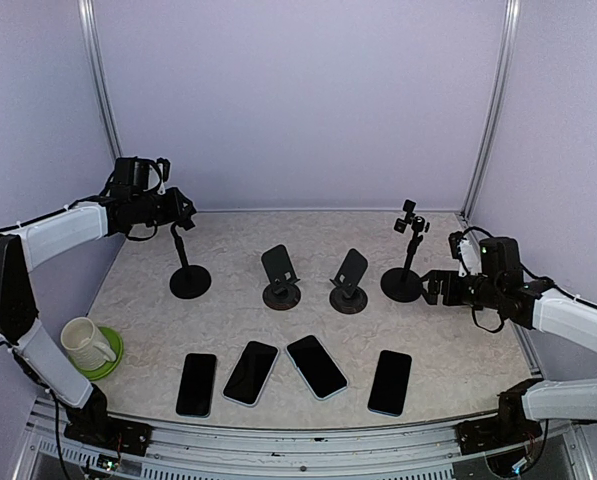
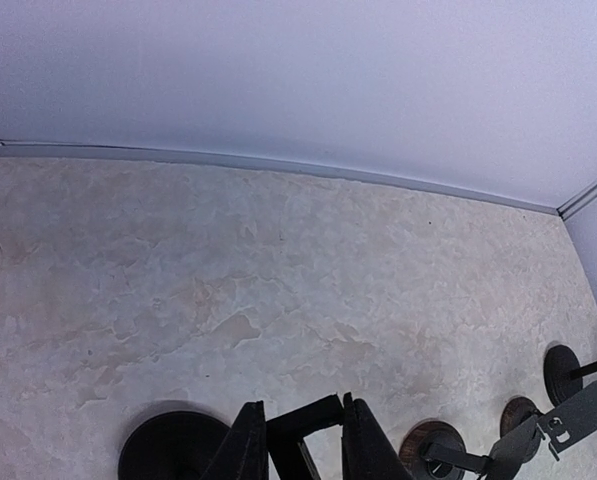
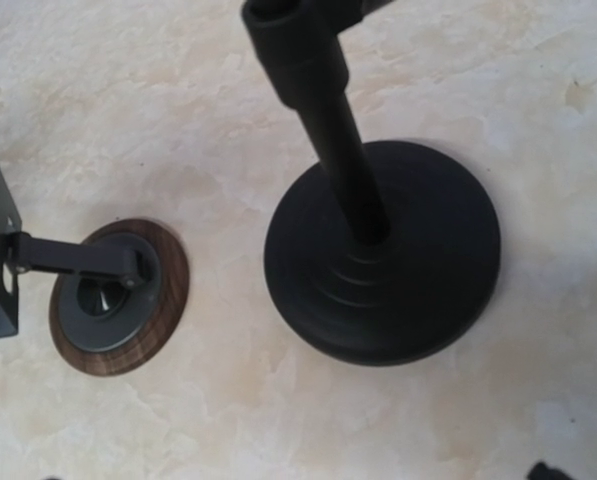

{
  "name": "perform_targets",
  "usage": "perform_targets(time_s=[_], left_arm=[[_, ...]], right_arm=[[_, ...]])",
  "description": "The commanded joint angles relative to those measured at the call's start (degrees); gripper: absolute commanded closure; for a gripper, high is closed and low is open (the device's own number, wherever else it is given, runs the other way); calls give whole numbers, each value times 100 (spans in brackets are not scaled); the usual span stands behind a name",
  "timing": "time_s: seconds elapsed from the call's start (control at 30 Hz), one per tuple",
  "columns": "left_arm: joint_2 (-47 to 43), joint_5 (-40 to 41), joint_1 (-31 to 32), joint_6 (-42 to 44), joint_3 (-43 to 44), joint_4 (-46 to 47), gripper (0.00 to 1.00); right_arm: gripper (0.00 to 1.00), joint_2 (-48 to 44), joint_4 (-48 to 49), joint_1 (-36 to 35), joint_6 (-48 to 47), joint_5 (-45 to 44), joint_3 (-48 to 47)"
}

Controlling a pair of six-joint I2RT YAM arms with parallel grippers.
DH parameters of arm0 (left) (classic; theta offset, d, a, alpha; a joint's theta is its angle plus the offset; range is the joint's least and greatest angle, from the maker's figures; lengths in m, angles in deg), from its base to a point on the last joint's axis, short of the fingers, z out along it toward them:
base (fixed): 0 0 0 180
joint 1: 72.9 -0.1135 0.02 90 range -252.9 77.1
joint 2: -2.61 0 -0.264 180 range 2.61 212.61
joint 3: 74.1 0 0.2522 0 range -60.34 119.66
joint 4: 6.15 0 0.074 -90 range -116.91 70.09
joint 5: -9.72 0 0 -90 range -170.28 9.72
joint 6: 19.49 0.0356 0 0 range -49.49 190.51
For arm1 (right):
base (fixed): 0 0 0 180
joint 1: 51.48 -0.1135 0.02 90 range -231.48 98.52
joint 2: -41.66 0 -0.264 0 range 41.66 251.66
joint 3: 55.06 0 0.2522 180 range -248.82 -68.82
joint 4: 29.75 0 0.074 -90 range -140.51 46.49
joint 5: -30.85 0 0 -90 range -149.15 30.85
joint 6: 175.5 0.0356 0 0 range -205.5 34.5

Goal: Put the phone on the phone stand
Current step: Adjust the phone stand at the center of the board.

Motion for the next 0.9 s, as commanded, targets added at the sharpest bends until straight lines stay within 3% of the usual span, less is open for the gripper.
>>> perform_targets(time_s=[0.0,0.57,0.87], left_arm=[[32,27,68,-9,153,-76,80],[492,-510,71,-193,613,523,80],[1000,-692,399,-299,1262,678,80]], right_arm=[[0,-97,112,-50,2,-47,57],[0,-125,94,-50,8,-80,91],[0,-128,83,-50,10,-105,66]])
